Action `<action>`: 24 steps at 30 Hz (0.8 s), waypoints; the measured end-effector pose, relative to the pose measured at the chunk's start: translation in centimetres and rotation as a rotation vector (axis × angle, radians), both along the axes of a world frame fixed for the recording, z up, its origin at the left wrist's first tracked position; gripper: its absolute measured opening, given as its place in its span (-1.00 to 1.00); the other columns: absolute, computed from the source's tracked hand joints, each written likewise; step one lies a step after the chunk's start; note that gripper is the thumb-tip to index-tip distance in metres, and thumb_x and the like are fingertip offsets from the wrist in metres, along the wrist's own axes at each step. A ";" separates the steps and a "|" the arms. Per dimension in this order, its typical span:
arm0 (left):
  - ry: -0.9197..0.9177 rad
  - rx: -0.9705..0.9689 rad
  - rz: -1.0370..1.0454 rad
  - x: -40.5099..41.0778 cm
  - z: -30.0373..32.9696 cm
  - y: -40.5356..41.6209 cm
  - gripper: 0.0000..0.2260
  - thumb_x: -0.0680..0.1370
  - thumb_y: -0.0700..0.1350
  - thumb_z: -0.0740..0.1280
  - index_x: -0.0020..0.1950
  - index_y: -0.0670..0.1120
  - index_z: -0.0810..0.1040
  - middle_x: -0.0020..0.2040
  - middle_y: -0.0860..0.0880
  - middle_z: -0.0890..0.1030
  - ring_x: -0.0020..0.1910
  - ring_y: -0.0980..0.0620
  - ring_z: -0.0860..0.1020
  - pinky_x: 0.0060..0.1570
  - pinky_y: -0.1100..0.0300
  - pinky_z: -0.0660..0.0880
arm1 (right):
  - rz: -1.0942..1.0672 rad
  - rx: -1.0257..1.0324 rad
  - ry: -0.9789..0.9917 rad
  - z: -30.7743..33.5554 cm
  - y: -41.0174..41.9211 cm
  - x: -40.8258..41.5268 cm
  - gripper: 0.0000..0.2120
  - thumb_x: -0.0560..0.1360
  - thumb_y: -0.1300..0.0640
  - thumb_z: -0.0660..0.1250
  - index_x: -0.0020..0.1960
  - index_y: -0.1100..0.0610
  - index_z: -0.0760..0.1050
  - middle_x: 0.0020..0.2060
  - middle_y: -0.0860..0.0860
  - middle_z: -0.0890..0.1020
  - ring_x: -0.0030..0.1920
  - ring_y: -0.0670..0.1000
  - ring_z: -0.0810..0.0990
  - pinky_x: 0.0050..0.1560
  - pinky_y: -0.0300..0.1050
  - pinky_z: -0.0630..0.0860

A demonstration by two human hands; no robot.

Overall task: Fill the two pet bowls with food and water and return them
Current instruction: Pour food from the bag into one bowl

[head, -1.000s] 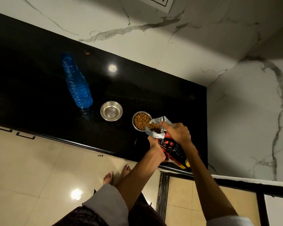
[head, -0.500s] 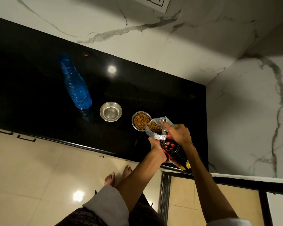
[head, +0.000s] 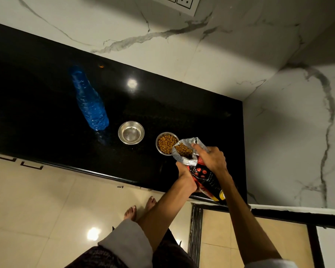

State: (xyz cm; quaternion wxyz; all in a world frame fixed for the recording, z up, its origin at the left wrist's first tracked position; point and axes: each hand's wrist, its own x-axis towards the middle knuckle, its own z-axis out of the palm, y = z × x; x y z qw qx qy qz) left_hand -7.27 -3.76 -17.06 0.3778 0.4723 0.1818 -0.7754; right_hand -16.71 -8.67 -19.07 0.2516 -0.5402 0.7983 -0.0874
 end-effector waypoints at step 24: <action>-0.064 -0.010 0.025 -0.9 -1.1 -0.1 -0.32 0.64 0.37 0.02 0.61 -0.03 0.33 0.50 -0.23 0.45 0.43 -0.30 0.46 0.44 -0.27 0.37 | -0.013 -0.070 -0.189 2.9 1.6 0.0 -0.21 0.45 -0.49 0.24 0.44 0.05 0.53 0.37 0.15 0.60 0.33 0.23 0.55 0.34 0.10 0.47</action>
